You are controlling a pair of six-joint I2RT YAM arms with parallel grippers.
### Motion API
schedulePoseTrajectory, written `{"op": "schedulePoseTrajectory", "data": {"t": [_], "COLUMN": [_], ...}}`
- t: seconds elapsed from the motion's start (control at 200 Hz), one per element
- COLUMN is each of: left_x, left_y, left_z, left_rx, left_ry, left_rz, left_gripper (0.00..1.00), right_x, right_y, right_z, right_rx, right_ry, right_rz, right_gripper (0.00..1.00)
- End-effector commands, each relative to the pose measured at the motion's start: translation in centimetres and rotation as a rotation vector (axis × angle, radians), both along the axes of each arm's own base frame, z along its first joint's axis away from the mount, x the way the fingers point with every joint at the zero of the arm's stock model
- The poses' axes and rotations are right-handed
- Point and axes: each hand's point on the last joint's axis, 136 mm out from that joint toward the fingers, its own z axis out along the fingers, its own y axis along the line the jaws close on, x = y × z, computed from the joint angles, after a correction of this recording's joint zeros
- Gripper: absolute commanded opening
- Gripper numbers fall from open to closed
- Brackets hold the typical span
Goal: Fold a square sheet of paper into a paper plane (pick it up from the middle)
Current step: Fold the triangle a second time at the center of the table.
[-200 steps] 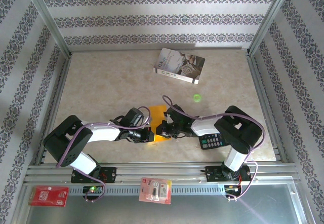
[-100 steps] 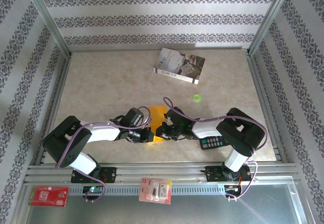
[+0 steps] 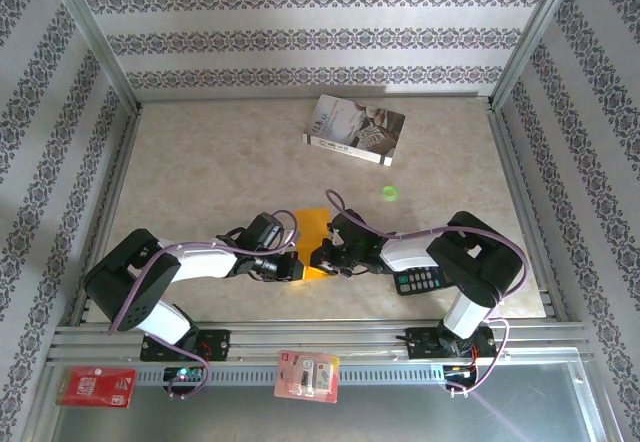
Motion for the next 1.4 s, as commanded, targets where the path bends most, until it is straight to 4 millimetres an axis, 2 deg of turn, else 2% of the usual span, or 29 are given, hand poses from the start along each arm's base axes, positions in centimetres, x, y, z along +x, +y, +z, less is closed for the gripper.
{"op": "schedulePoseTrajectory", "data": {"t": [0.0,0.694,0.929,1.064,1.194,1.394], "left_x": [-4.0,-4.3,-4.3,-4.4,-4.3,-4.2], "left_y": [6.1,6.6,6.6,6.7,6.6,6.5], "left_z": [-5.3,-5.5,-5.5,-5.5,-5.5,-5.4], "left_rx": [0.294,0.313,0.314,0.314,0.310,0.307], "left_ry": [0.153,0.154,0.155,0.153,0.152,0.150], "left_rz": [0.031,0.027,0.028,0.029,0.033,0.033], "left_gripper": [0.00,0.00,0.00,0.00,0.00,0.00], "right_x": [1.1,4.6,6.9,7.5,6.0,3.2], "right_y": [-1.6,-7.0,-8.6,-7.4,-5.3,-2.5], "right_z": [-1.3,-3.4,-2.6,0.0,2.4,2.3], "right_rx": [-0.069,-0.187,-0.170,-0.091,-0.043,-0.026], "right_ry": [0.010,0.021,-0.004,-0.071,-0.127,-0.116], "right_rz": [-0.065,-0.140,-0.165,-0.123,-0.058,0.002], "right_gripper": [0.05,0.04,0.04,0.04,0.04,0.04]}}
